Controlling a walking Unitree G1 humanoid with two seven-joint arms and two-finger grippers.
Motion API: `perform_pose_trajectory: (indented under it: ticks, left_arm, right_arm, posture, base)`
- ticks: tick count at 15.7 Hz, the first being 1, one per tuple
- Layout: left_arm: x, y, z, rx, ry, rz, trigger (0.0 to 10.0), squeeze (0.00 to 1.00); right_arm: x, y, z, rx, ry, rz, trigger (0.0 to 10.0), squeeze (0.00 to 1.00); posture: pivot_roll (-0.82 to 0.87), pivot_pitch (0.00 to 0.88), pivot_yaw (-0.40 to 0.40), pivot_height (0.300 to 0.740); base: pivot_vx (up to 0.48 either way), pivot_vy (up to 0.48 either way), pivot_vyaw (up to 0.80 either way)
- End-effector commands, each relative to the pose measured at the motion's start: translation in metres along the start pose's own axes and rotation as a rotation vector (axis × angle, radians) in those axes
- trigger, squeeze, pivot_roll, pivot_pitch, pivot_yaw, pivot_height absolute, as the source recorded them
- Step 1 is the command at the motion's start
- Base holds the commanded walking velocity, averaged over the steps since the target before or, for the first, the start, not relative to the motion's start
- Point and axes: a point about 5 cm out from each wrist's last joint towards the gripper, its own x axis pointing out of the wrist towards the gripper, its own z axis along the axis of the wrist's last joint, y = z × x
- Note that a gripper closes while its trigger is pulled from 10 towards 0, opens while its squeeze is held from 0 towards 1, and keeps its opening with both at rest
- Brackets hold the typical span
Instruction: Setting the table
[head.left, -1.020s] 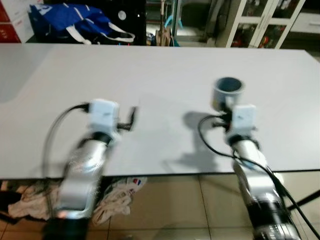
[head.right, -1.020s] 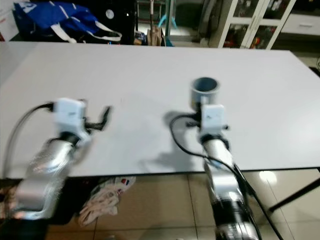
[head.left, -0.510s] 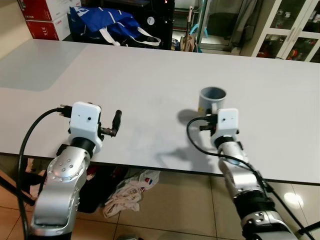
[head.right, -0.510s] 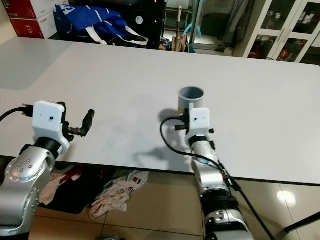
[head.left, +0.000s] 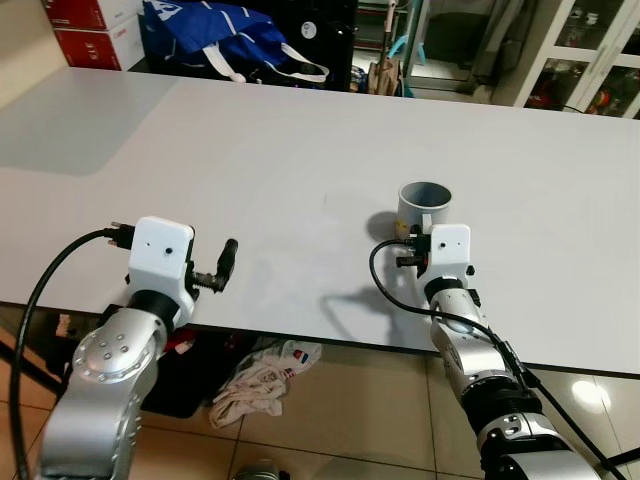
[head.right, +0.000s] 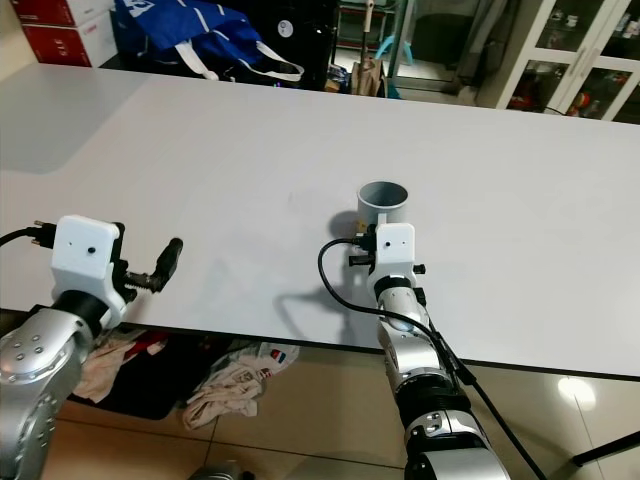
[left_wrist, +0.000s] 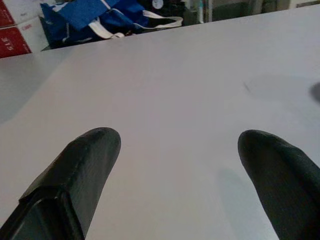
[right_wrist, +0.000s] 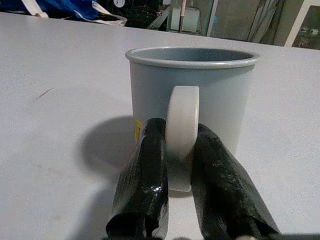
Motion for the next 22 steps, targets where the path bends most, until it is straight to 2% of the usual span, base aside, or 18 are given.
perform_pose_trajectory:
  ticks: [1,2,3,4,5,6,9,10,13,14,15,16,17,18,22]
  left_arm:
    - [-0.002,-0.008,0.002,-0.013,0.01,-0.056,10.0,0.0]
    - [-0.004,-0.015,0.002,-0.055,0.031,-0.115,10.0,0.0]
    - [-0.005,-0.026,0.0,-0.074,0.058,-0.208,10.0,0.0]
    - [-0.005,-0.034,0.002,-0.055,0.054,-0.287,10.0,0.0]
    - [-0.004,-0.038,0.003,-0.046,0.051,-0.33,10.0,0.0]
    - [-0.004,-0.038,0.003,-0.047,0.051,-0.341,10.0,0.0]
    - [-0.004,-0.042,0.002,0.031,-0.006,-0.411,10.0,0.0]
    - [-0.003,-0.043,0.0,0.044,-0.054,-0.406,10.0,0.0]
    - [-0.001,-0.043,-0.007,0.037,-0.093,-0.39,10.0,0.0]
    - [0.0,-0.042,-0.008,0.059,-0.13,-0.377,10.0,0.0]
    - [-0.001,-0.043,-0.019,0.104,-0.14,-0.392,10.0,0.0]
    - [-0.001,-0.042,-0.026,0.11,-0.138,-0.387,10.0,0.0]
    - [-0.004,-0.043,-0.042,0.137,-0.132,-0.404,10.0,0.0]
    - [-0.004,-0.044,-0.049,0.149,-0.131,-0.412,10.0,0.0]
    - [-0.002,-0.049,-0.047,0.156,-0.222,-0.41,10.0,0.0]
  right_arm:
    - [0.0,0.001,-0.003,0.003,0.01,-0.001,10.0,0.92]
    - [-0.001,0.002,-0.005,0.001,0.015,0.002,10.0,1.0]
    - [-0.002,0.002,-0.008,0.002,0.023,0.0,10.0,1.0]
    - [-0.003,0.003,-0.01,0.001,0.029,-0.004,10.0,1.0]
    - [-0.003,0.003,-0.011,0.002,0.032,-0.006,10.0,1.0]
    - [-0.003,0.004,-0.011,0.002,0.032,-0.007,10.0,1.0]
    - [-0.004,0.003,-0.014,0.003,0.043,-0.015,10.0,1.0]
    - [-0.004,0.003,-0.015,0.002,0.044,-0.017,10.0,1.0]
    - [-0.004,0.0,-0.015,0.001,0.042,-0.026,10.0,1.0]
    - [-0.004,0.0,-0.015,0.0,0.041,-0.027,10.0,1.0]
    - [-0.004,0.0,-0.015,-0.006,0.038,-0.027,10.0,0.97]
    - [-0.004,-0.001,-0.015,-0.01,0.034,-0.03,10.0,0.0]
    - [-0.004,-0.004,-0.013,-0.021,0.021,-0.039,10.0,0.0]
    - [-0.004,-0.005,-0.013,-0.023,0.018,-0.041,10.0,0.0]
    - [-0.004,-0.01,-0.011,-0.035,0.003,-0.054,10.0,0.0]
  posture:
    - [0.34,0.051,0.004,0.74]
    - [0.34,0.058,0.005,0.74]
    - [0.34,0.059,0.005,0.74]
    - [0.35,0.061,0.006,0.74]
    - [0.35,0.064,0.01,0.74]
    - [0.34,0.065,0.014,0.74]
    - [0.34,0.072,0.016,0.74]
    - [0.33,0.076,0.019,0.74]
    - [0.32,0.08,0.018,0.74]
    - [0.32,0.081,0.016,0.74]
    - [0.31,0.083,0.018,0.74]
    - [0.3,0.085,0.019,0.74]
    - [0.3,0.085,0.019,0.74]
    - [0.28,0.088,0.018,0.74]
    - [0.27,0.087,0.02,0.74]
  base:
    - [0.0,0.0,0.0]
    - [0.0,0.0,0.0]
    - [0.0,0.0,0.0]
    - [0.0,0.0,0.0]
    - [0.0,0.0,0.0]
    - [0.0,0.0,0.0]
    - [0.0,0.0,0.0]
    - [0.0,0.0,0.0]
    - [0.0,0.0,0.0]
    - [0.0,0.0,0.0]
    - [0.0,0.0,0.0]
    - [0.0,0.0,0.0]
    - [0.0,0.0,0.0]
    - [0.0,0.0,0.0]
    - [0.0,0.0,0.0]
